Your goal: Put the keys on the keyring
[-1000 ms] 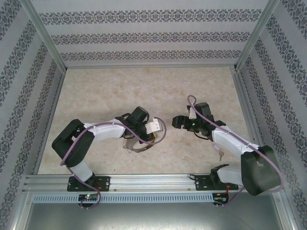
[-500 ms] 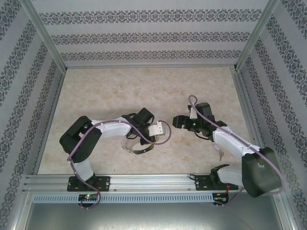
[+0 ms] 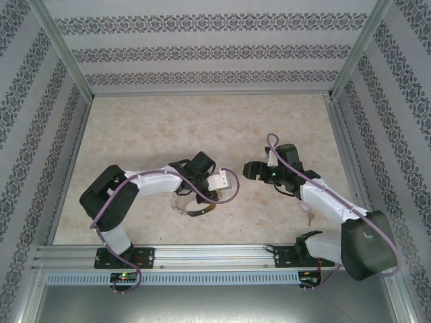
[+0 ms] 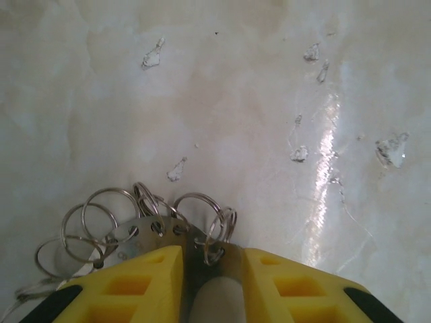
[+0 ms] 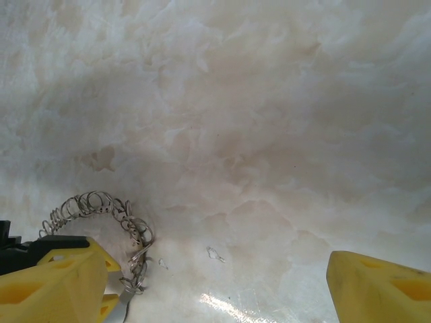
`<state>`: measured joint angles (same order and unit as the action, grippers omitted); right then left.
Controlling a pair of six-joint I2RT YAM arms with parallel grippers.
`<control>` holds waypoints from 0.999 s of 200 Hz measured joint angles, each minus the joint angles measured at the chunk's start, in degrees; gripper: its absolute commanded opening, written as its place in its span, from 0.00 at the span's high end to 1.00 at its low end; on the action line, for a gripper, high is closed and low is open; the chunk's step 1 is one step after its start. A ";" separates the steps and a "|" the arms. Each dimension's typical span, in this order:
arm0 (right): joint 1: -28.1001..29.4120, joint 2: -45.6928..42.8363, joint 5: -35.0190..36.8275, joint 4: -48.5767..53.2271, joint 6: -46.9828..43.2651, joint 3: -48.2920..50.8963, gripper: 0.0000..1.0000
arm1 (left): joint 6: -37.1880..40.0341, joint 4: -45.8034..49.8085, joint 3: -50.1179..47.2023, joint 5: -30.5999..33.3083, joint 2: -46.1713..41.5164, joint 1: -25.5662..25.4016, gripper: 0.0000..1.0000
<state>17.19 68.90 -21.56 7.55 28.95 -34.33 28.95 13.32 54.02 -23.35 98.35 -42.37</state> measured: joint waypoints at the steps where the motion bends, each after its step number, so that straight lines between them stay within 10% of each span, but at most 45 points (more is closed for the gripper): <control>1: -0.04 -0.04 0.00 0.00 0.00 0.00 0.15 | -0.09 -0.07 -0.15 -0.02 -0.17 0.00 0.71; 200: -0.59 -1.27 0.02 1.03 0.00 0.13 0.15 | -4.57 -14.47 -8.35 -6.08 -2.32 1.62 0.73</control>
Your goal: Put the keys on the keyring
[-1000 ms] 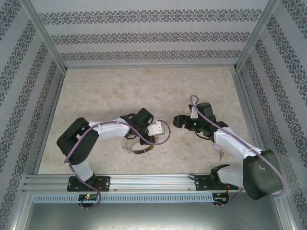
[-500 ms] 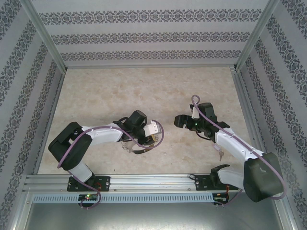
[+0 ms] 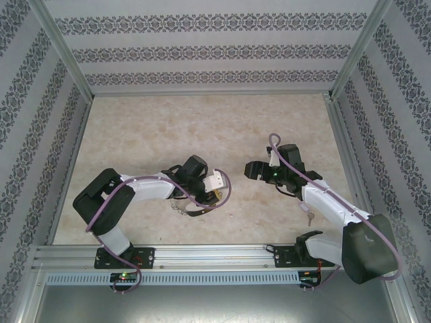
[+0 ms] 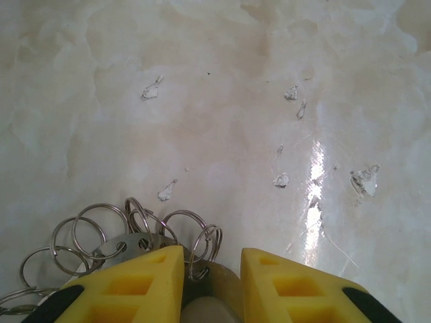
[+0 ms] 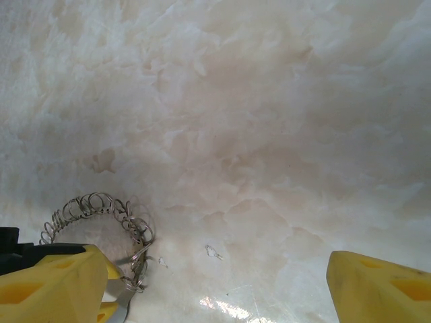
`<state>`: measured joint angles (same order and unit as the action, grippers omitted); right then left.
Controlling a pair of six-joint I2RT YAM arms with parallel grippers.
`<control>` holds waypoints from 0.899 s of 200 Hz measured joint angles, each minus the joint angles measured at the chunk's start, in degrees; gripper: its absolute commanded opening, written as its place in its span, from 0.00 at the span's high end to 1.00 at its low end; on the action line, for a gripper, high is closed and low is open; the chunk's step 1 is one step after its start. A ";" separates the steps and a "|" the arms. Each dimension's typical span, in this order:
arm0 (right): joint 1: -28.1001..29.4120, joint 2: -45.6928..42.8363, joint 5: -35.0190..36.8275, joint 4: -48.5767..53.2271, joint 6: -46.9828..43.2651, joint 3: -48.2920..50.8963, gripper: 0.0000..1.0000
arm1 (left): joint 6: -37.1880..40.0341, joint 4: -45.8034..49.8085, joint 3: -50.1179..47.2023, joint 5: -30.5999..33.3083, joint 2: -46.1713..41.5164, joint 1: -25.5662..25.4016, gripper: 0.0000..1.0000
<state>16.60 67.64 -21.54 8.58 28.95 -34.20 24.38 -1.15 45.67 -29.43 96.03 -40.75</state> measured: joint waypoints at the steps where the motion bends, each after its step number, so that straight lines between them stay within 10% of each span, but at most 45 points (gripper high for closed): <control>1: 0.00 0.00 0.00 0.00 0.00 0.00 0.15 | 0.00 0.00 0.00 0.00 0.00 0.00 0.73; 180: 0.00 0.00 0.00 0.00 0.02 0.00 0.15 | -1.09 -0.70 -1.86 -0.57 -2.23 0.68 0.75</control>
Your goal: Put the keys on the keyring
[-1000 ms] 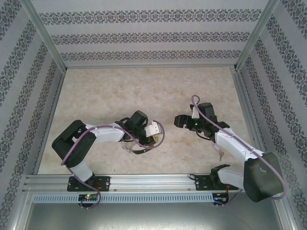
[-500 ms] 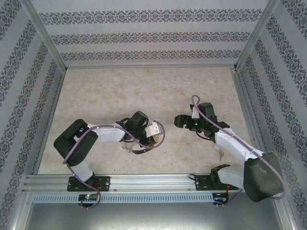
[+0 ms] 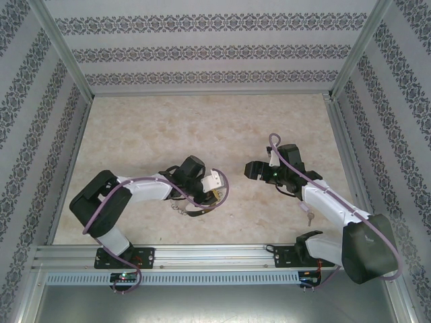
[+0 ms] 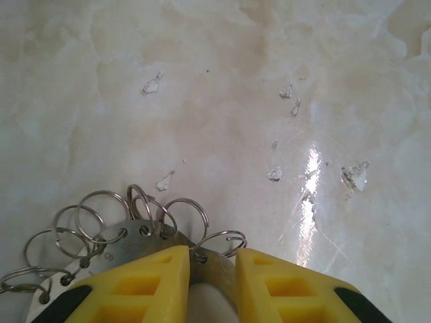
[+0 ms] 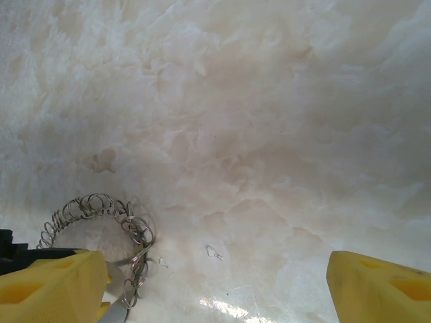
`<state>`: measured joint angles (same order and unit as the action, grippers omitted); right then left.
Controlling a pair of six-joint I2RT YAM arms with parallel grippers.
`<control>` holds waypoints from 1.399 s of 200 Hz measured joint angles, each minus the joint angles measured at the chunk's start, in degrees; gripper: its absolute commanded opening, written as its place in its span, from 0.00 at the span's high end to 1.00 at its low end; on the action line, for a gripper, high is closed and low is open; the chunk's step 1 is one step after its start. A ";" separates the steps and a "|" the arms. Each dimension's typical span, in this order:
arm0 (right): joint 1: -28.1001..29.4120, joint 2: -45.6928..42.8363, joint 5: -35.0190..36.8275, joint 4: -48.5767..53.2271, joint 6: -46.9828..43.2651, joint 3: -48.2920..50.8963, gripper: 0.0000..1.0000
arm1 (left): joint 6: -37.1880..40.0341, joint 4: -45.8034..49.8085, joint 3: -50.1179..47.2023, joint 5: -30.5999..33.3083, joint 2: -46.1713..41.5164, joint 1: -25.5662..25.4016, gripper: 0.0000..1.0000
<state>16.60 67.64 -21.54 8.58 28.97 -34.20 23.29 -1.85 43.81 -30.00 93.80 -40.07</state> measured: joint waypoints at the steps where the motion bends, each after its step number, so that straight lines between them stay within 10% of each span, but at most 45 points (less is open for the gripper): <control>1: 0.00 0.02 0.00 -0.02 0.00 0.00 0.15 | 0.00 -0.02 -0.02 0.00 -0.04 0.00 0.75; 187: 24.90 14.27 1.01 0.42 -0.52 -3.26 0.45 | -14.47 -17.07 -10.23 19.89 -12.41 7.65 0.72; 280: 28.57 23.65 3.72 0.79 -2.03 -10.10 0.62 | -18.88 -17.00 -11.15 28.68 -16.46 7.96 0.72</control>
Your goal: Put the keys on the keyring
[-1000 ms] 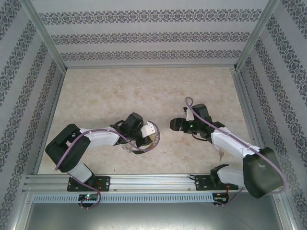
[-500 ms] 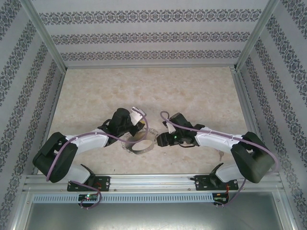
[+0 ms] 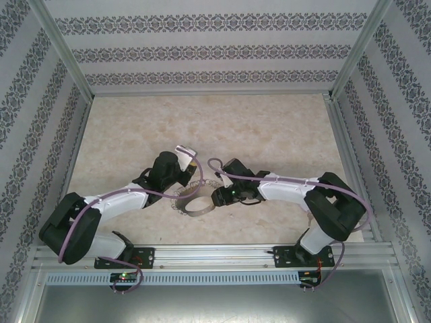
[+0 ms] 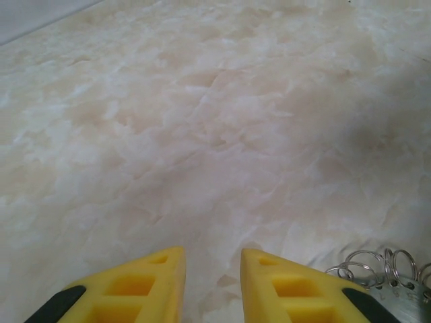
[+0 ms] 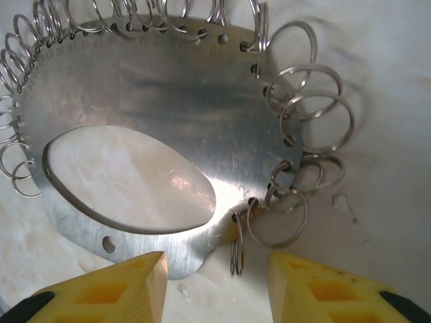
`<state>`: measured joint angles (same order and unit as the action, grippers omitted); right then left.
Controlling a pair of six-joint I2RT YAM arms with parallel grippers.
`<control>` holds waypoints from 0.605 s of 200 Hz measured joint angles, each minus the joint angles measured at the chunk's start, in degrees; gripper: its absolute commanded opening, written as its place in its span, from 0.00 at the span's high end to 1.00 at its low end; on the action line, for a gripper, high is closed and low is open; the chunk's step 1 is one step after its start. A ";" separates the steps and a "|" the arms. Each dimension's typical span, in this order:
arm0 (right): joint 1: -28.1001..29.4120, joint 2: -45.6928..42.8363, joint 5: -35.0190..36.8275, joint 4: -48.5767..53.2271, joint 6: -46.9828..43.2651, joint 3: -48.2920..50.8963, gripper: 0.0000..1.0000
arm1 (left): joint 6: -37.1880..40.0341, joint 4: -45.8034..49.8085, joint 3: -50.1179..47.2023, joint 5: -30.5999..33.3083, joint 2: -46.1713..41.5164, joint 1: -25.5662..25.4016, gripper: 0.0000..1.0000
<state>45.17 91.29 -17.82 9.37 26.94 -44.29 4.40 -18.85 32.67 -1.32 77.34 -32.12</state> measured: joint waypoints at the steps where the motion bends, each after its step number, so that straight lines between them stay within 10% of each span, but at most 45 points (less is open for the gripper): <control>1: 0.00 0.07 0.00 0.00 -0.09 -0.04 0.62 | -0.04 0.00 -0.02 0.04 -0.02 0.00 0.72; 121: 0.74 4.17 4.61 8.11 -8.41 -5.70 0.92 | -0.63 0.13 -0.44 1.18 -2.14 0.09 0.71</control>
<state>45.91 95.46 -13.21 17.47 18.52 -50.00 3.77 -18.72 32.23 -0.14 75.20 -32.03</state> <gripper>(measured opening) 0.130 0.285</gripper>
